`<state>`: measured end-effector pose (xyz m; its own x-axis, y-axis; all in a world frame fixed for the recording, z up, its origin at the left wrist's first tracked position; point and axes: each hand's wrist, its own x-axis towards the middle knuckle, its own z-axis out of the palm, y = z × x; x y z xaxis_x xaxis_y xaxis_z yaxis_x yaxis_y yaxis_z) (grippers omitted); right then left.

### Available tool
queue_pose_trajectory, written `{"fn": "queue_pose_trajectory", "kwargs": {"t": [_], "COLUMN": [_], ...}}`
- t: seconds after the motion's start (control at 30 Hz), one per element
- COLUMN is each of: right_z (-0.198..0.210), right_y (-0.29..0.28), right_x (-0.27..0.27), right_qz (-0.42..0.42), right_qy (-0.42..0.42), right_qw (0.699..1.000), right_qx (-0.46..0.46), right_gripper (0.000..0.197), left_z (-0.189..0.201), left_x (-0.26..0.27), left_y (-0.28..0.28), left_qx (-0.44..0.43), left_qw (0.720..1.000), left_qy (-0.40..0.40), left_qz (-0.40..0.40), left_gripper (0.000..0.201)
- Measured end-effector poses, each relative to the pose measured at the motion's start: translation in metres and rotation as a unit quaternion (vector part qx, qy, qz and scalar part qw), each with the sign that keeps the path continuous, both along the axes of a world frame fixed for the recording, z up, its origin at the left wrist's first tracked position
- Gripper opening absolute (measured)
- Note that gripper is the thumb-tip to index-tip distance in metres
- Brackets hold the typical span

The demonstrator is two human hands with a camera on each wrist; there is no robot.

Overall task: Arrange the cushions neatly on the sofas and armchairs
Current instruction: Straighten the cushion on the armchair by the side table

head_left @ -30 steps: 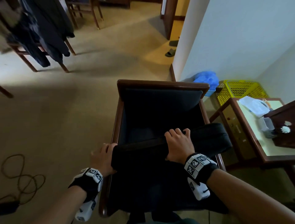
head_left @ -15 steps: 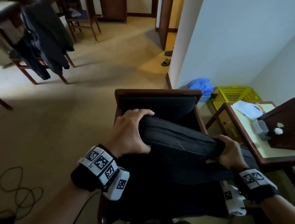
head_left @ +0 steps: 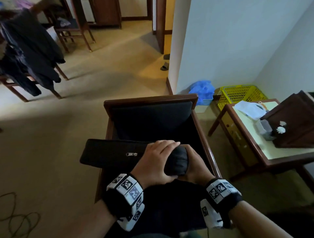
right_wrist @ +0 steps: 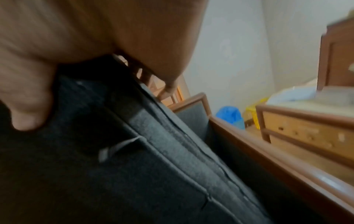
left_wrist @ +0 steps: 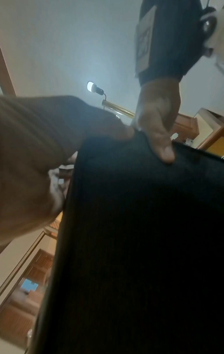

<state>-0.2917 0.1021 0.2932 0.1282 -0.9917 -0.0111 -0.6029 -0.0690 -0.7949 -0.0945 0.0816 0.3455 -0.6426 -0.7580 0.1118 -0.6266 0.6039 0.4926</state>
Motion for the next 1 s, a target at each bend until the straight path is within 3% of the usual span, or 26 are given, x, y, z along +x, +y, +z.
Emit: {"fn": "queue_pose_trajectory", "kwargs": {"t": [0.1,0.23,0.3,0.4,0.5,0.63,0.73,0.8,1.0], "right_z": [-0.007,-0.005,0.009,0.037,0.057,0.039,0.034,0.041,0.083], "right_y": [0.016,0.039,0.038,0.021,0.006,0.000,0.005,0.007,-0.007], "right_x": [-0.038,-0.103,-0.114,-0.091,-0.034,0.033,0.041,0.031,-0.013], "right_qz": [-0.033,-0.077,-0.076,-0.008,0.061,0.099,0.093,0.069,-0.030], "right_qy": [0.004,-0.007,0.035,0.165,0.318,0.389,0.358,0.290,0.074], "right_qw": [0.999,0.990,0.987,0.982,0.946,0.916,0.928,0.952,0.991], "right_qx": [0.042,0.115,0.134,0.087,0.023,-0.001,-0.044,-0.068,-0.105], "right_gripper": [0.086,0.118,0.119,0.120,0.118,0.125,0.110,0.093,0.090], "left_z": [-0.007,-0.026,-0.027,-0.025,-0.032,-0.038,-0.039,-0.029,0.069], "left_x": [0.027,0.094,0.110,0.106,0.096,0.080,0.081,0.079,0.037], "left_y": [-0.012,-0.042,-0.051,-0.051,-0.044,-0.018,0.001,0.002,-0.017], "left_qx": [0.029,0.014,0.026,0.046,0.020,-0.026,-0.046,-0.076,-0.165], "left_qw": [0.996,0.978,0.969,0.964,0.968,0.977,0.979,0.981,0.979], "left_qy": [-0.080,-0.183,-0.201,-0.200,-0.170,-0.128,-0.073,-0.046,0.031], "left_qz": [0.010,0.099,0.139,0.172,0.183,0.171,0.186,0.175,0.118], "left_gripper": [0.109,0.120,0.119,0.112,0.107,0.094,0.083,0.076,0.071]}}
